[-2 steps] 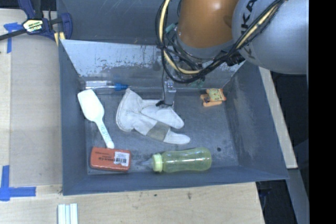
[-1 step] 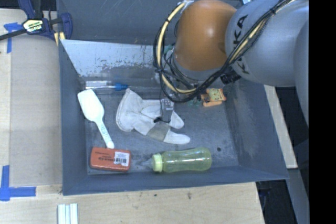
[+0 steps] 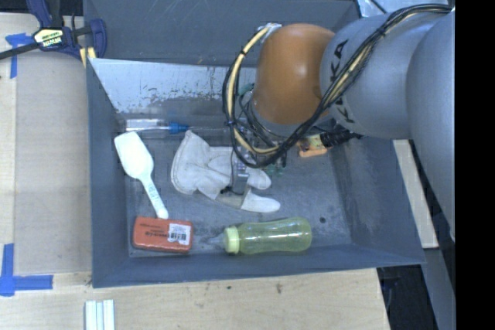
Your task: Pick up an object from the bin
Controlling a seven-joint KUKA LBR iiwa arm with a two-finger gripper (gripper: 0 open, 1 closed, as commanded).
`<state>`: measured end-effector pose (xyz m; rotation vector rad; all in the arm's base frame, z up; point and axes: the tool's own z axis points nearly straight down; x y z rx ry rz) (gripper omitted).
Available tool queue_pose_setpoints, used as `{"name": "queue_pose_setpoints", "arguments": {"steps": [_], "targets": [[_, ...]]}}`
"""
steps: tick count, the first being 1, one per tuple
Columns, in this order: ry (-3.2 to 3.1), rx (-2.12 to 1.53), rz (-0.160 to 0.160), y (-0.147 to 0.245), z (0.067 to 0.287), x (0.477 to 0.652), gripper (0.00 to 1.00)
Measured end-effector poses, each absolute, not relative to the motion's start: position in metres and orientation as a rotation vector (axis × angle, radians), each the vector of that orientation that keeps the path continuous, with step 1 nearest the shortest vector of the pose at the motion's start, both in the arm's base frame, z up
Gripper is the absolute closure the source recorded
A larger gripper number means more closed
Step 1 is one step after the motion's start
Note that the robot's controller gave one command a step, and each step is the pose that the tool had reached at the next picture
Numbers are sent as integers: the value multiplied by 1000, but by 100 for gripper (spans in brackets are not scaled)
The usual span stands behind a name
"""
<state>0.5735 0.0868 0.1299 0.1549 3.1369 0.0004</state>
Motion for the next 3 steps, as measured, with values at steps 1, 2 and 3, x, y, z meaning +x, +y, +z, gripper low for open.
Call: {"name": "queue_pose_setpoints", "arguments": {"steps": [1, 2, 3], "targets": [[3140, 19, 1, 81, 99, 581, 100], [3140, 19, 1, 81, 99, 581, 100], [3137, -6, 0, 77, 251, 596, 100]]}}
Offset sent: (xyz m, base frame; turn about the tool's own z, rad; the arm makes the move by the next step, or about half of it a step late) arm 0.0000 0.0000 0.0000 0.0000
